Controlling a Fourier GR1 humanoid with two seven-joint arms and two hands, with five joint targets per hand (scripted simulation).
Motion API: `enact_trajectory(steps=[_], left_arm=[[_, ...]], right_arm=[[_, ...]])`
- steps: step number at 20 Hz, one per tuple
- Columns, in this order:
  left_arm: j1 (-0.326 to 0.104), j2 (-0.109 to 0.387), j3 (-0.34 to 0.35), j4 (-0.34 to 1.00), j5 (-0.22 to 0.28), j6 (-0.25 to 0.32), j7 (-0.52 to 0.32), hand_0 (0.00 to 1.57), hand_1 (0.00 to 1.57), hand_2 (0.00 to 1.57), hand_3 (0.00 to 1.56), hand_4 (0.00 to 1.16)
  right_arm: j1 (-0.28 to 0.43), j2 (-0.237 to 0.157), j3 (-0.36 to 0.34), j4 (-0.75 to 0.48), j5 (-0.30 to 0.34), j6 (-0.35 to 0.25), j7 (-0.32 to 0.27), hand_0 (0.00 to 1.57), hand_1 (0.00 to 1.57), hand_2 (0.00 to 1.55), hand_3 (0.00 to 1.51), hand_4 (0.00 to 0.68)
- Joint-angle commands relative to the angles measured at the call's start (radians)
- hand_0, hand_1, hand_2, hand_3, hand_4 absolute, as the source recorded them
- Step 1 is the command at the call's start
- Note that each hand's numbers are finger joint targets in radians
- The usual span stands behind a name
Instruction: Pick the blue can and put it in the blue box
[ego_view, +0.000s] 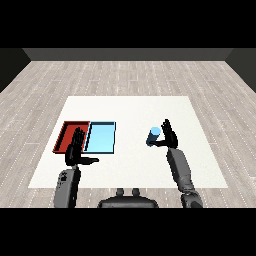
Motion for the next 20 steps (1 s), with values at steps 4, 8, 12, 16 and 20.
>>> enact_trajectory(steps=[4, 8, 12, 16, 20], left_arm=[[-0.057, 0.016, 0.030, 0.077, 0.030, -0.022, -0.021, 0.00, 0.00, 0.00, 0.00, 0.00], [-0.046, -0.010, -0.005, 0.061, -0.008, 0.010, -0.029, 0.00, 0.00, 0.00, 0.00, 0.00], [0.050, -0.010, -0.016, -0.055, 0.000, 0.000, -0.016, 0.00, 0.00, 0.00, 0.00, 0.00], [-0.024, 0.027, 0.023, -0.027, 0.006, 0.020, 0.048, 0.00, 0.00, 0.00, 0.00, 0.00], [-0.037, -0.007, 0.001, 0.019, 0.014, 0.013, 0.016, 0.00, 0.00, 0.00, 0.00, 0.00]], right_arm=[[-0.068, -0.001, -0.011, 0.140, -0.022, 0.017, -0.030, 0.00, 0.00, 0.00, 0.00, 0.000], [-0.149, 0.018, -0.027, 0.210, -0.041, -0.017, -0.025, 0.00, 0.00, 0.00, 0.00, 0.000], [-0.158, 0.028, -0.042, 0.396, -0.022, 0.022, -0.188, 0.00, 0.00, 0.00, 0.00, 0.000], [-0.176, 0.028, -0.041, 0.414, -0.024, 0.007, -0.177, 0.00, 0.00, 0.00, 0.00, 0.000], [-0.313, 0.029, -0.059, 0.567, -0.006, -0.025, -0.218, 0.00, 0.00, 0.00, 0.00, 0.000]])
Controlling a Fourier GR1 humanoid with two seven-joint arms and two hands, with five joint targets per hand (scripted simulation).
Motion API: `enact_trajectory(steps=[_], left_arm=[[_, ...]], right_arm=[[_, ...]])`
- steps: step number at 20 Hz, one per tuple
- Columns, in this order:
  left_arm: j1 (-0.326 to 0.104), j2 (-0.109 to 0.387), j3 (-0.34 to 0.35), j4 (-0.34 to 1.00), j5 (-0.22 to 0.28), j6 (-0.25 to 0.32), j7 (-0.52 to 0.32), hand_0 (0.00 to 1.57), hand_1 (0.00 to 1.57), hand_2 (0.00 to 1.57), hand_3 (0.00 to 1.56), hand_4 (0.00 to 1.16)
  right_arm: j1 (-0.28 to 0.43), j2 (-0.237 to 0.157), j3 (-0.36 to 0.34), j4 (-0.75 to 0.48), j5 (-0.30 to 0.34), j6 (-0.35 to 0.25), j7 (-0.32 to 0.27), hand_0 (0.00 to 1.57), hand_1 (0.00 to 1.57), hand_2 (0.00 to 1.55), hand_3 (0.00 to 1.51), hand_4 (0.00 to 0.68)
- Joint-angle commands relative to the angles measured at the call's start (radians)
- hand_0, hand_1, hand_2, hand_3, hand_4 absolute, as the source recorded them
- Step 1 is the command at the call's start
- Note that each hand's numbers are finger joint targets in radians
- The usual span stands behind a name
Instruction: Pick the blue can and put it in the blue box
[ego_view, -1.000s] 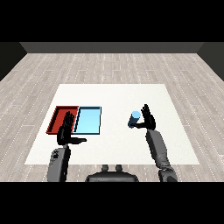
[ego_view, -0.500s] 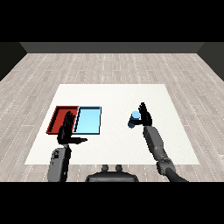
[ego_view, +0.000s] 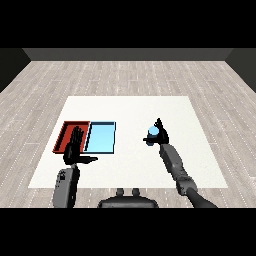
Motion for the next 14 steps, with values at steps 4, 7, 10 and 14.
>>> enact_trajectory(steps=[4, 7, 10, 14], left_arm=[[0.015, 0.008, 0.004, -0.030, 0.013, -0.008, 0.017, 0.00, 0.00, 0.00, 0.00, 0.00], [-0.025, -0.007, 0.002, 0.012, -0.002, 0.017, 0.002, 0.00, 0.00, 0.00, 0.00, 0.00], [-0.015, 0.019, 0.028, 0.035, 0.034, -0.031, -0.020, 0.00, 0.00, 0.00, 0.00, 0.00], [-0.042, -0.002, -0.006, 0.050, -0.025, 0.011, -0.032, 0.00, 0.00, 0.00, 0.00, 0.00]], right_arm=[[-0.032, 0.023, -0.006, 0.039, 0.027, -0.188, -0.021, 1.27, 1.27, 1.39, 1.37, 0.437], [-0.050, 0.002, -0.017, 0.032, 0.008, -0.185, 0.005, 1.50, 1.50, 1.48, 1.43, 0.599], [0.039, 0.009, 0.038, -0.070, 0.035, -0.177, 0.016, 1.54, 1.54, 1.50, 1.46, 0.596], [-0.023, 0.022, 0.072, -0.149, 0.050, -0.236, 0.151, 1.51, 1.51, 1.47, 1.44, 0.605]])
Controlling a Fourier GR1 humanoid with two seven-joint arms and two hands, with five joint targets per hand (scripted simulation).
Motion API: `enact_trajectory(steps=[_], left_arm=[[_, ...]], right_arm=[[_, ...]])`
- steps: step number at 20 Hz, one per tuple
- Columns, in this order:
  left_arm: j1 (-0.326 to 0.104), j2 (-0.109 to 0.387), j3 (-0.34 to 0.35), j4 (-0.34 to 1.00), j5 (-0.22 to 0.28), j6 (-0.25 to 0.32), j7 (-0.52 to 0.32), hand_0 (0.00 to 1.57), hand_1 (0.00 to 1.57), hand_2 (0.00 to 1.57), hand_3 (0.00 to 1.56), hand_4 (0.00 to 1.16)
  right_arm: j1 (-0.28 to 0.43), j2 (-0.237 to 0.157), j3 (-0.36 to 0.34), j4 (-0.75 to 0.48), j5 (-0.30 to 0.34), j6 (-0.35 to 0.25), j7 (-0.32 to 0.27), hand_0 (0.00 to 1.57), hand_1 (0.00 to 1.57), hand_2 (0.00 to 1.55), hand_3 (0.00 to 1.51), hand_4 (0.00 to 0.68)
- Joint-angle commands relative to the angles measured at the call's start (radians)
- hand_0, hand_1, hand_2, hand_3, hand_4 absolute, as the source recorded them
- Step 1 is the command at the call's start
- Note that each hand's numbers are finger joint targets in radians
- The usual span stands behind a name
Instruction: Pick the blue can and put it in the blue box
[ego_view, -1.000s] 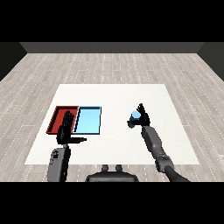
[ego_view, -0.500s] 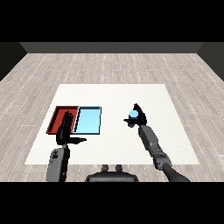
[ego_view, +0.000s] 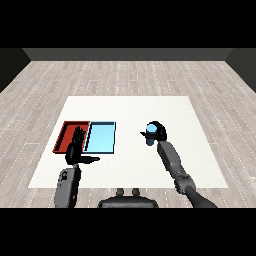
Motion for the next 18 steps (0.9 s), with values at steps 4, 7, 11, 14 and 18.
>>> enact_trajectory(steps=[4, 7, 11, 14, 18], left_arm=[[0.039, -0.006, -0.040, -0.101, -0.022, 0.020, 0.074, 0.00, 0.00, 0.00, 0.00, 0.00], [0.079, -0.012, -0.051, -0.066, -0.051, 0.012, 0.003, 0.00, 0.00, 0.00, 0.00, 0.00], [0.030, -0.035, -0.078, -0.044, -0.041, 0.008, 0.029, 0.00, 0.00, 0.00, 0.00, 0.00], [-0.024, -0.055, -0.119, 0.017, 0.002, 0.003, 0.080, 0.00, 0.00, 0.00, 0.00, 0.00], [-0.013, -0.051, -0.102, -0.004, 0.004, -0.009, 0.106, 0.00, 0.00, 0.00, 0.00, 0.00]], right_arm=[[0.014, 0.012, 0.071, -0.171, 0.029, -0.022, 0.116, 1.48, 1.48, 1.47, 1.44, 0.619], [0.049, 0.034, 0.121, -0.325, 0.046, -0.031, 0.143, 1.48, 1.48, 1.48, 1.44, 0.637], [-0.040, 0.048, 0.140, -0.379, 0.045, -0.055, 0.215, 1.42, 1.42, 1.46, 1.44, 0.634], [0.038, 0.056, 0.175, -0.445, 0.059, -0.039, 0.167, 1.46, 1.46, 1.46, 1.44, 0.634], [0.235, 0.059, 0.276, -0.733, 0.067, -0.065, 0.275, 1.46, 1.46, 1.46, 1.44, 0.634]])
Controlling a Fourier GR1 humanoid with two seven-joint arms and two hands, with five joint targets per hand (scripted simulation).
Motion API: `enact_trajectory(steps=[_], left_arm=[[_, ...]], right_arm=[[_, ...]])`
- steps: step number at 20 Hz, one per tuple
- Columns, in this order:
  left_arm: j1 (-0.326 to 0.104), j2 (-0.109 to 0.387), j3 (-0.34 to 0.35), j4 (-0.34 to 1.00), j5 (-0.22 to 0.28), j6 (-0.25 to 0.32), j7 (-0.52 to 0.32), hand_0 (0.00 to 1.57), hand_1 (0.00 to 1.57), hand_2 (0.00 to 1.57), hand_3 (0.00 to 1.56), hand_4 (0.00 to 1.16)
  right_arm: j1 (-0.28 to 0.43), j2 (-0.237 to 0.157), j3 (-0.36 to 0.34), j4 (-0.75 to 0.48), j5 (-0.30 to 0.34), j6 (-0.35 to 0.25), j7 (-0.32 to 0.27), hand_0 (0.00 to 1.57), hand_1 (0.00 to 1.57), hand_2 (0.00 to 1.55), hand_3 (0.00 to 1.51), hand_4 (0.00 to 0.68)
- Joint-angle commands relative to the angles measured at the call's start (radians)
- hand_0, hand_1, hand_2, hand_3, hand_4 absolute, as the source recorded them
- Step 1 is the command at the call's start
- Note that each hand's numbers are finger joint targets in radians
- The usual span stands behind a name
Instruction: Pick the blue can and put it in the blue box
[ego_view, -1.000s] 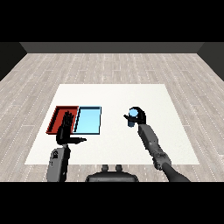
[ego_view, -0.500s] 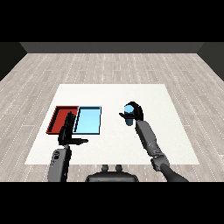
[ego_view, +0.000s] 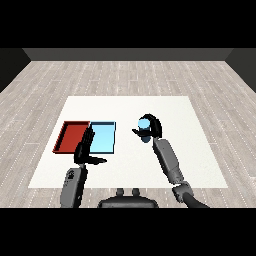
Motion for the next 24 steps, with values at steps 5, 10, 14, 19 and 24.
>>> enact_trajectory(steps=[5, 10, 14, 19, 24], left_arm=[[-0.017, -0.014, -0.144, 0.034, 0.023, 0.092, 0.009, 0.00, 0.00, 0.00, 0.00, 0.00], [-0.087, -0.014, -0.162, 0.064, 0.119, 0.073, 0.087, 0.00, 0.00, 0.00, 0.00, 0.00], [-0.129, -0.014, -0.248, 0.086, 0.092, 0.199, 0.130, 0.00, 0.00, 0.00, 0.00, 0.00], [-0.135, -0.014, -0.275, 0.180, 0.067, 0.206, 0.064, 0.00, 0.00, 0.00, 0.00, 0.00], [-0.202, -0.014, -0.396, 0.239, 0.054, 0.339, 0.040, 0.00, 0.00, 0.00, 0.00, 0.00]], right_arm=[[0.165, 0.005, 0.116, -0.222, 0.001, -0.012, 0.049, 1.48, 1.48, 1.45, 1.43, 0.641], [0.098, 0.002, 0.076, -0.214, -0.012, 0.000, 0.093, 1.48, 1.48, 1.47, 1.44, 0.630], [0.259, 0.005, 0.165, -0.383, 0.017, -0.004, 0.114, 1.44, 1.44, 1.46, 1.43, 0.615], [0.154, -0.007, 0.142, -0.353, 0.010, -0.015, 0.158, 1.45, 1.45, 1.46, 1.43, 0.621], [0.136, 0.005, 0.215, -0.289, 0.010, -0.054, 0.087, 1.44, 1.44, 1.45, 1.43, 0.606]])
